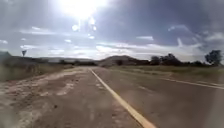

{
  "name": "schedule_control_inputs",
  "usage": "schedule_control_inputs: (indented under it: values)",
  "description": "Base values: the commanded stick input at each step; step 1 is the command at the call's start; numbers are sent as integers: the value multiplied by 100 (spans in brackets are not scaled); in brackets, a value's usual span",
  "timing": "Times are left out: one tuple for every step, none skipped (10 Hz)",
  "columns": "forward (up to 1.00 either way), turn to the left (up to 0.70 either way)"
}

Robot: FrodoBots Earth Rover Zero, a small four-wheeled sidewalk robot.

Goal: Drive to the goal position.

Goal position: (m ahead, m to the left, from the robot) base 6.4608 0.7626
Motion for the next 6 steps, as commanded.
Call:
schedule_control_inputs:
  values:
    - [100, 0]
    - [100, 0]
    - [100, 0]
    - [100, 0]
    - [100, 0]
    - [100, 0]
